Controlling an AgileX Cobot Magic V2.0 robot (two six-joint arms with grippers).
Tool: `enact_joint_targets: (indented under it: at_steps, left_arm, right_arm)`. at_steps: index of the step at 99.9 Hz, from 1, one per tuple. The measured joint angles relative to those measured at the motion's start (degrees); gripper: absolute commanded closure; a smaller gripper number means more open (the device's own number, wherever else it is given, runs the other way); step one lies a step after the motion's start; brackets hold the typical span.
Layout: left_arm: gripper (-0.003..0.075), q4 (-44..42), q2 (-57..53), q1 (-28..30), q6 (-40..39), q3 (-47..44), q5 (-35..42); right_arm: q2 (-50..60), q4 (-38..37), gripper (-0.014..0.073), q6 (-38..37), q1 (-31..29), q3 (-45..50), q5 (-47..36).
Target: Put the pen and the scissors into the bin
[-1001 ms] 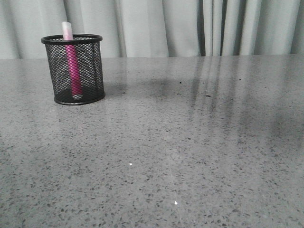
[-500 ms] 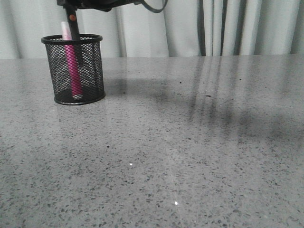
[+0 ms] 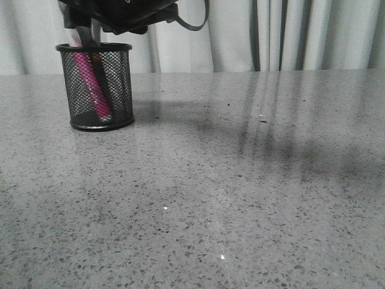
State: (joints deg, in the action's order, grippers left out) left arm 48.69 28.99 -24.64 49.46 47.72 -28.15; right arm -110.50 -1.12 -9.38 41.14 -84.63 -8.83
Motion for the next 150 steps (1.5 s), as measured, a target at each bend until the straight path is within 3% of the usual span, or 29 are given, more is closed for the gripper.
enact_joint_targets:
  at_steps: [21, 28, 39, 55, 65, 77, 91, 107, 122, 150]
  left_arm:
    - [0.0739, -0.1, 0.0, 0.0, 0.0, 0.0, 0.3]
    - [0.0739, -0.9, -0.1, 0.0, -0.1, 0.0, 0.6]
    - [0.0739, -5.9, -0.8, 0.3, -3.1, 0.0, 1.3]
    - [0.0739, -24.1, -3.9, 3.1, -18.4, -0.3, 1.0]
    - [0.0739, -36.3, -6.8, 5.8, -29.5, -0.8, -2.2]
    - [0.0739, -45.4, -10.7, 8.2, -35.7, -1.7, -9.5]
    - [0.0739, -47.3, -14.4, 9.1, -37.2, -2.9, -18.2]
    - [0.0739, -46.5, -16.3, 9.1, -37.5, -4.6, -21.7]
    - [0.0739, -45.8, -16.3, 9.2, -37.6, -4.7, -22.1]
    - [0.0739, -45.3, -16.3, 9.2, -37.6, -4.7, -22.2]
  right_arm:
    - [1.9, 0.0, 0.0158, 0.0, 0.0, 0.0, 0.9]
    - [4.4, 0.0, 0.0293, 0.0, 0.0, 0.0, 2.4]
    - [10.2, -1.1, 0.0676, 0.0, 0.0, 0.0, 6.7]
    - [22.5, -9.8, 0.0662, 0.0, 0.0, 3.6, 14.5]
    - [33.3, -15.3, 0.0662, 0.0, 0.0, 11.8, 17.7]
    - [48.0, -17.3, 0.0662, 0.0, 0.0, 24.4, 21.6]
    - [66.5, -17.7, 0.0662, 0.0, 0.0, 38.9, 28.3]
    - [85.3, -17.7, 0.0662, 0.0, 0.0, 49.3, 34.7]
    - [95.3, -17.9, 0.0662, 0.0, 0.0, 52.1, 40.5]
    - [106.0, -21.1, 0.0662, 0.0, 0.0, 52.2, 39.9]
